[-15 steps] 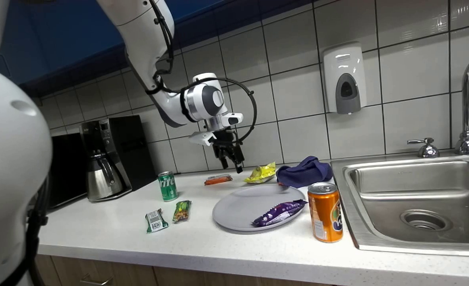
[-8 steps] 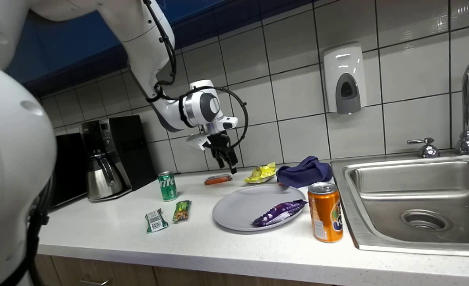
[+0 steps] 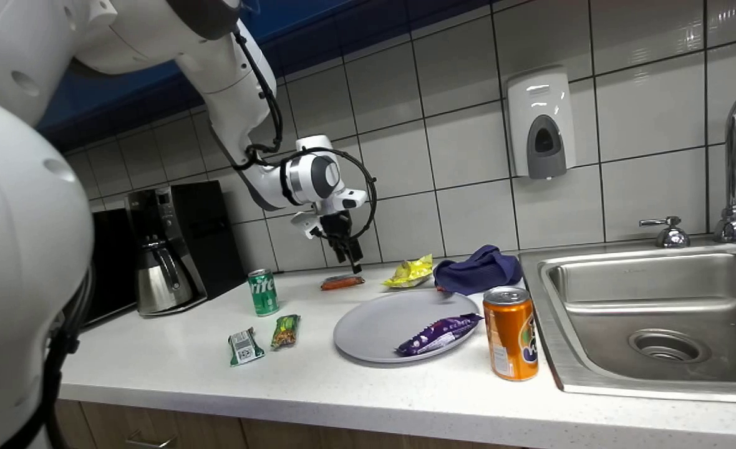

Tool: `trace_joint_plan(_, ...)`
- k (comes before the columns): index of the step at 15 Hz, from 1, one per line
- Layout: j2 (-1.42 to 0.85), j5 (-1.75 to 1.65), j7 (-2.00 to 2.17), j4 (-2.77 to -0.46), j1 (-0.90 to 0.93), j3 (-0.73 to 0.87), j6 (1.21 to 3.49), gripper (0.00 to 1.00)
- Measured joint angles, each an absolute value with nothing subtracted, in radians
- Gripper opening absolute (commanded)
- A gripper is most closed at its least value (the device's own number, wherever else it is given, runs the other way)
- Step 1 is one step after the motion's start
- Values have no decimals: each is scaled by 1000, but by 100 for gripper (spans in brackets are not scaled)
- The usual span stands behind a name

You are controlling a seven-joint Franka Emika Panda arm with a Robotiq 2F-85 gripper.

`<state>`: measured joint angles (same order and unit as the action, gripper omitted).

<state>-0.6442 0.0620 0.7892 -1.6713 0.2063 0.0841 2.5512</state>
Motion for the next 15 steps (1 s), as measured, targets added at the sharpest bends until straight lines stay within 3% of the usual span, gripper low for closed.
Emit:
trace_joint_plan(8, -732, 103, 833, -1494, 210, 55, 2371, 100)
trace_joint_plan(15, -824, 106, 866, -1395, 210, 46, 2345, 100)
